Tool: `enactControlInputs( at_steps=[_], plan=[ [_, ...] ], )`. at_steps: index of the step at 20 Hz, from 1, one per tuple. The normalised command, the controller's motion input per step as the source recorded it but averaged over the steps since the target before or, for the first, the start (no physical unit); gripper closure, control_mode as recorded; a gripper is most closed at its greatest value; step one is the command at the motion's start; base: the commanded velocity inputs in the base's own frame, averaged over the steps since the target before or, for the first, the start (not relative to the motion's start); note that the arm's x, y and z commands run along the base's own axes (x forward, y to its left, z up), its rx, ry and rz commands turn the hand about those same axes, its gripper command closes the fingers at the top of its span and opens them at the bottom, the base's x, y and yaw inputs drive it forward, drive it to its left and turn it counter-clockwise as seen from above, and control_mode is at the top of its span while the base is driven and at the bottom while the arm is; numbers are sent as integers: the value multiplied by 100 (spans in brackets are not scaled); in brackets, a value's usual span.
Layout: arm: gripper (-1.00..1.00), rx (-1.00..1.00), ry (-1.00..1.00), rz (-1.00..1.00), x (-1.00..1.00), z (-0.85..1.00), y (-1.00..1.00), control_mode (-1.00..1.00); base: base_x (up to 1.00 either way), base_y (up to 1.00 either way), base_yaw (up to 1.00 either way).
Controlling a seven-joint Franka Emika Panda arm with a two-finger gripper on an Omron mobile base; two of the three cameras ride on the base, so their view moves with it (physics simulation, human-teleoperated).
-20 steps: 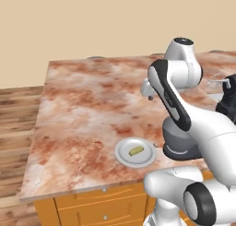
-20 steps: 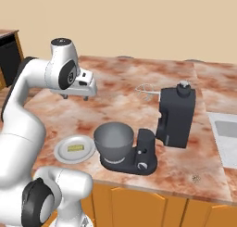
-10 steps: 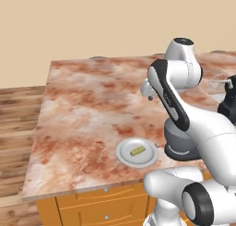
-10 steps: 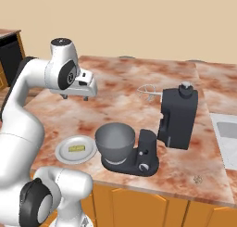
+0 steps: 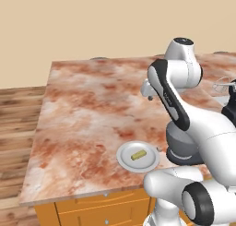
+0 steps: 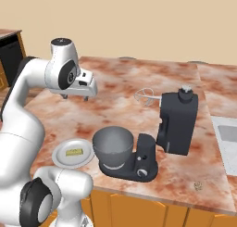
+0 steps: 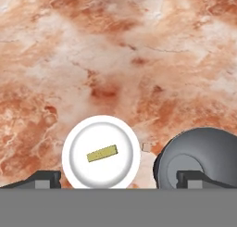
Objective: Add butter and sugar cubes to the stand mixer bowl and then turn on the stand mixer to begin making frosting.
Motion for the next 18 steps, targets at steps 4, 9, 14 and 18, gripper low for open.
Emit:
enactControlInputs(
  at_steps=[4,9,14,18],
  plan=[
    [-100,0,0,0,0,0,0,100,0,0,0],
    [-100,-5,0,1,-22,-26,44,-100,0,0,0],
    [-100,-11,3,7,-22,-58,70,-100,0,0,0],
    [-100,-1,0,0,-9,-41,17,-100,0,0,0]
  ],
)
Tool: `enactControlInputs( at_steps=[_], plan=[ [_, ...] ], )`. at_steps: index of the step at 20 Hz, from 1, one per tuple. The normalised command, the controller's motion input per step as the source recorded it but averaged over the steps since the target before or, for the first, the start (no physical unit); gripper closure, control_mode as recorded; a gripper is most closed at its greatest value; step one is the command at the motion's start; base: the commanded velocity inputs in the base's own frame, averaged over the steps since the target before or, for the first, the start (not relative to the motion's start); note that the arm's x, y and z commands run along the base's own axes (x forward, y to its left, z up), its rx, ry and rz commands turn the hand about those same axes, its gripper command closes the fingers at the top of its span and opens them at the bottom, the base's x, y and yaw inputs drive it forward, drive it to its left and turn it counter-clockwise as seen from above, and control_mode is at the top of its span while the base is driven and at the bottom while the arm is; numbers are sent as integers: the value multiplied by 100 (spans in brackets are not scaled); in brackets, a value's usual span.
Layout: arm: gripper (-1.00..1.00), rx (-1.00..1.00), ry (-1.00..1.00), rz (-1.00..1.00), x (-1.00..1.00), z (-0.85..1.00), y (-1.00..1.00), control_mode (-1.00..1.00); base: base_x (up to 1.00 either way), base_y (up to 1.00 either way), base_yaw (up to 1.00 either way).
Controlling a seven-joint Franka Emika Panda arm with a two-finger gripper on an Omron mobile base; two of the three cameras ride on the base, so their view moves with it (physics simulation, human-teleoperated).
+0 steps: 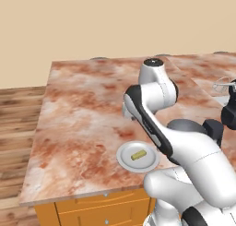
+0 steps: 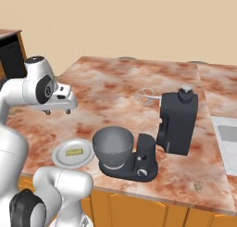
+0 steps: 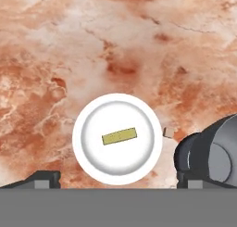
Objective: Add butter and sugar cubes to the stand mixer bowl and then turn on the stand mixer to begin making frosting.
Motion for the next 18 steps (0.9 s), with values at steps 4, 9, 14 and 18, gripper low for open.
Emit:
enactControlInputs(
  at_steps=[4,9,14,18],
  plan=[
    [-100,1,0,-14,-2,-35,-5,-100,0,0,0],
    [-100,2,2,-23,10,-37,-4,-100,0,0,0],
    [-100,9,6,-27,14,-29,-4,-100,0,0,0],
    [-100,7,4,-32,10,-53,2,-100,0,0,0]
  ],
)
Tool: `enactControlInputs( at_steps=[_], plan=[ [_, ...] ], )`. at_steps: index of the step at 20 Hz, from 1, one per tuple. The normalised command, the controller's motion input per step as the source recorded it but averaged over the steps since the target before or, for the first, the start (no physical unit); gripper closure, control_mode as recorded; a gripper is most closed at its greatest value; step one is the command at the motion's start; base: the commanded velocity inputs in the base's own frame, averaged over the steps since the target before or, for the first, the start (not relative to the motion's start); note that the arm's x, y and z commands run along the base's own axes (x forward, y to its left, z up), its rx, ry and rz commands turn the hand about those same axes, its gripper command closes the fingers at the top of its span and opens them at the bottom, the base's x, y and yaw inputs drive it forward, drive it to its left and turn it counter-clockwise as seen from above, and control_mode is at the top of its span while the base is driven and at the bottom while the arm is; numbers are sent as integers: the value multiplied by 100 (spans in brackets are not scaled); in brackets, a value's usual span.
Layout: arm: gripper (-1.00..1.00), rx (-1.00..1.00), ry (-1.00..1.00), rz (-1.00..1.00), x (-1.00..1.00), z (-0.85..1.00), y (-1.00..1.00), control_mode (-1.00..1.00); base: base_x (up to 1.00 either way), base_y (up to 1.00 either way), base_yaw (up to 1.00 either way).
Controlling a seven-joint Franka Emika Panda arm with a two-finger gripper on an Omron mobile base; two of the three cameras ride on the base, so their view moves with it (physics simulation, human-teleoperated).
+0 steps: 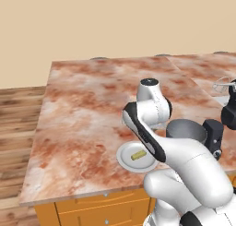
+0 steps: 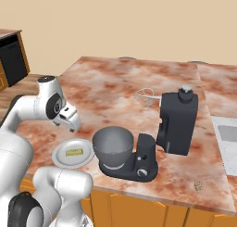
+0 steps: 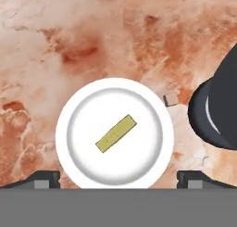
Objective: Add butter and sugar cubes to the stand mixer bowl and then turn on the stand mixer to begin making frosting.
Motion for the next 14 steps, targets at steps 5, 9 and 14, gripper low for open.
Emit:
enactControlInputs(
  at_steps=[5,9,14],
  plan=[
    [-100,2,0,-32,-6,-76,8,-100,0,0,0],
    [-100,0,1,-9,-19,-51,-1,-100,0,0,0],
    [-100,0,0,-15,16,-37,0,-100,0,0,0]
  ],
)
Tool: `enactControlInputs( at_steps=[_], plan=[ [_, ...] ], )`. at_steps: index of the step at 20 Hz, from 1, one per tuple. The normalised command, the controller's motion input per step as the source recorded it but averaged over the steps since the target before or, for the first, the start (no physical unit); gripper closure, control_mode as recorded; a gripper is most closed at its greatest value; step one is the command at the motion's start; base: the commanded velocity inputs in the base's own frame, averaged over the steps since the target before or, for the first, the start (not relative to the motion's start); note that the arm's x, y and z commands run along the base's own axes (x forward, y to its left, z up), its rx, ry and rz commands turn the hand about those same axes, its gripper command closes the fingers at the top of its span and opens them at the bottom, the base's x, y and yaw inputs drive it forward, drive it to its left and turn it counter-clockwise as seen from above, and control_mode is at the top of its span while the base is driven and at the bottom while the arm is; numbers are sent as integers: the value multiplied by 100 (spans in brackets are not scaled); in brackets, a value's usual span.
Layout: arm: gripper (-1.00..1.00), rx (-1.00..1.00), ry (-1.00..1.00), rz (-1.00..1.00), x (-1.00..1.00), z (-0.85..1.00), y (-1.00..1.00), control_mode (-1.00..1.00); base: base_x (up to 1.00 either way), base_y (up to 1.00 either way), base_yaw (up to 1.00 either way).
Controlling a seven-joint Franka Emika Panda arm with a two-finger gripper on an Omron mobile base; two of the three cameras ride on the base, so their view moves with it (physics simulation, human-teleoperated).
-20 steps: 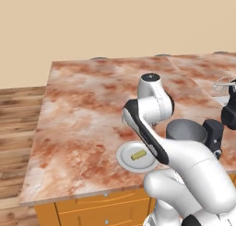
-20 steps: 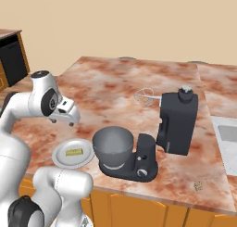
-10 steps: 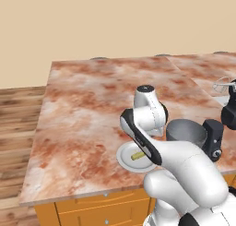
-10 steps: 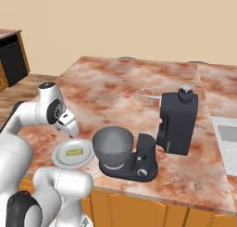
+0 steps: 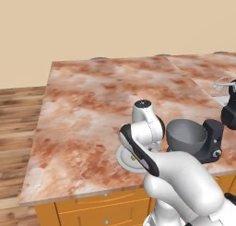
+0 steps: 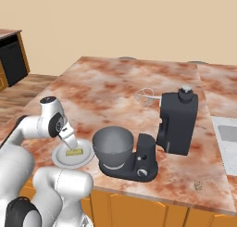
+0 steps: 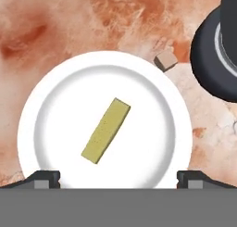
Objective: Add butter and sugar cubes to the stand mixer bowl and then turn on the stand mixer to begin making frosting.
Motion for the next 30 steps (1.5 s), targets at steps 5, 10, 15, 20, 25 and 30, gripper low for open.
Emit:
enactControlInputs(
  at_steps=[5,10,15,20,25,30],
  plan=[
    [-100,0,0,-15,31,-31,0,-100,0,0,0],
    [-100,0,2,-14,24,-18,0,-100,0,0,0],
    [-100,0,3,-10,20,-16,0,-100,0,0,0],
    [-100,0,3,-8,7,-15,0,-100,0,0,0],
    [-100,0,3,-7,0,-17,0,-100,0,0,0],
    [-100,0,1,-5,0,-20,-2,-100,0,0,0]
  ],
)
